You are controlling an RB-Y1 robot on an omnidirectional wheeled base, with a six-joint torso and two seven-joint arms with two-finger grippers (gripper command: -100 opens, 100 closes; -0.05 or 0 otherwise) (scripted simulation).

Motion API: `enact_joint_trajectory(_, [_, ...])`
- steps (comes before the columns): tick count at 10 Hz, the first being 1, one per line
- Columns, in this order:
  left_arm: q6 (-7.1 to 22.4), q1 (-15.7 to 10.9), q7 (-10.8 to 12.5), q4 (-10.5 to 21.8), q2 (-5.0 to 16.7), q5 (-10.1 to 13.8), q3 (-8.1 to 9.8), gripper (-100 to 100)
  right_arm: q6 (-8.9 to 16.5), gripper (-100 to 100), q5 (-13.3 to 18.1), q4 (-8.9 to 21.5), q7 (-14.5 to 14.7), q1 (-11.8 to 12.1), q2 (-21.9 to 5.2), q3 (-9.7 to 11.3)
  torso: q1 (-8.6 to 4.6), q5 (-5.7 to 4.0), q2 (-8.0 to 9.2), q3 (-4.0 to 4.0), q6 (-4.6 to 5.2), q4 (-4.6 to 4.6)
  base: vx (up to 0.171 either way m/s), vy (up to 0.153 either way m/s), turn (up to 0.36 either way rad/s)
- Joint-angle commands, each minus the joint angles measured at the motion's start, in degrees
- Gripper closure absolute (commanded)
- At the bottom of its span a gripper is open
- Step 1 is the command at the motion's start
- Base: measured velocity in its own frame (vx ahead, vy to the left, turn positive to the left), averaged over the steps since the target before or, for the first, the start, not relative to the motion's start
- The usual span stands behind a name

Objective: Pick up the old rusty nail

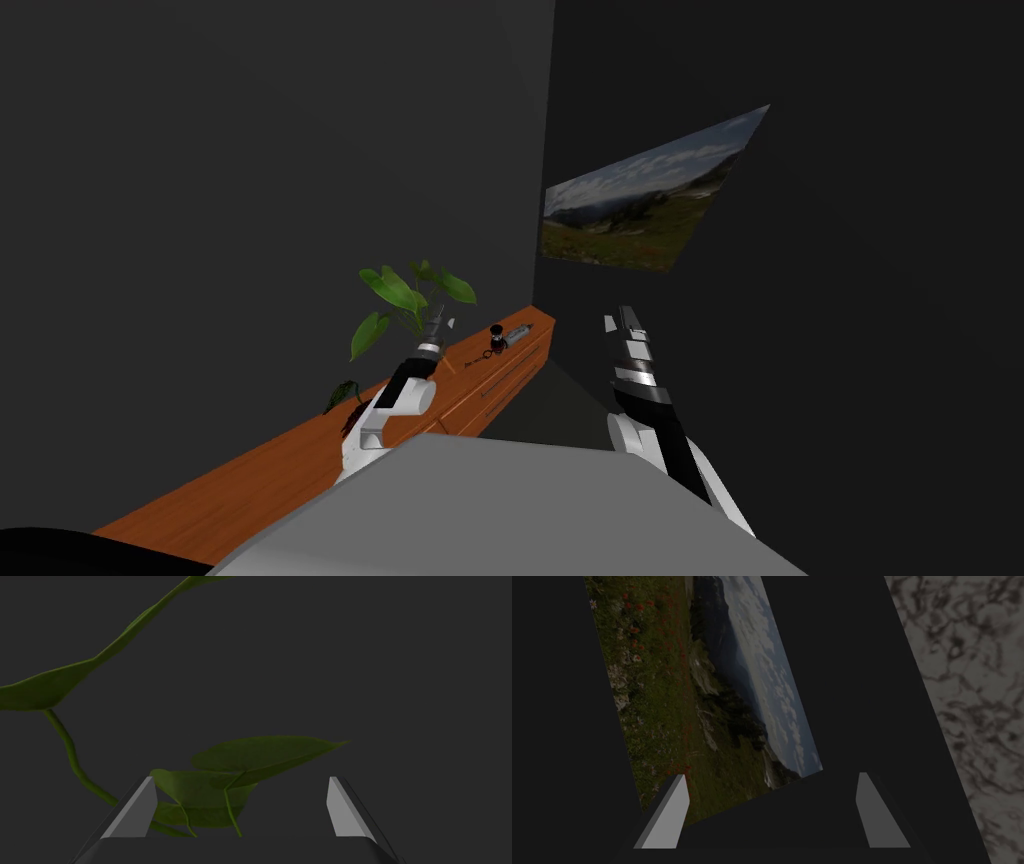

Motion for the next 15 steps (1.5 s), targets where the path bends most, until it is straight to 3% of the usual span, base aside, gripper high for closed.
enact_joint_trajectory(1, [2.9,-2.6,0.5,2.9,0.6,1.4,1.08,-100,0.0,0,0.0,0.0,0.0,0.0,0.0,0.0,0.00,0.00,0.00,0.00,0.00,0.00,-0.022,-0.017,-0.106])
enact_joint_trajectory(2, [3.7,-2.6,0.5,3.4,0.6,1.4,1.08,-100,0.0,0,0.0,0.0,0.0,0.0,0.0,0.0,-0.01,0.00,-0.04,-0.03,0.04,-0.01,-0.014,-0.013,-0.089])
enact_joint_trajectory(4, [7.7,-5.7,1.6,7.5,1.5,3.8,2.86,-100,0.0,0,0.0,0.0,0.0,0.0,0.0,0.0,0.00,0.00,-0.08,-0.05,0.03,-0.02,-0.023,-0.019,-0.199])
enact_joint_trajectory(6, [10.7,-7.1,2.1,10.1,2.0,5.0,3.77,-100,0.0,0,0.0,0.0,0.0,0.0,0.0,0.0,-0.01,0.00,-0.06,-0.04,0.00,-0.02,-0.015,-0.019,-0.103])
enact_joint_trajectory(11, [17.0,-9.8,3.2,14.7,2.7,7.2,5.62,-100,0.0,0,0.0,0.0,0.0,0.0,0.0,0.0,0.00,0.00,-0.13,-0.08,0.03,-0.03,-0.003,-0.015,-0.114])
enact_joint_trajectory(12, [19.5,-10.9,3.7,17.1,3.1,8.2,6.57,-100,0.0,0,0.0,0.0,0.0,0.0,0.0,0.0,0.01,0.00,-0.13,-0.07,-0.02,-0.03,0.003,-0.020,-0.130])
enact_joint_trajectory(15, [22.3,-12.0,4.2,19.5,3.5,9.1,7.51,-100,0.0,0,0.0,0.0,0.0,0.0,0.0,0.0,0.02,0.00,-0.16,-0.09,0.01,-0.04,0.009,-0.013,-0.106])
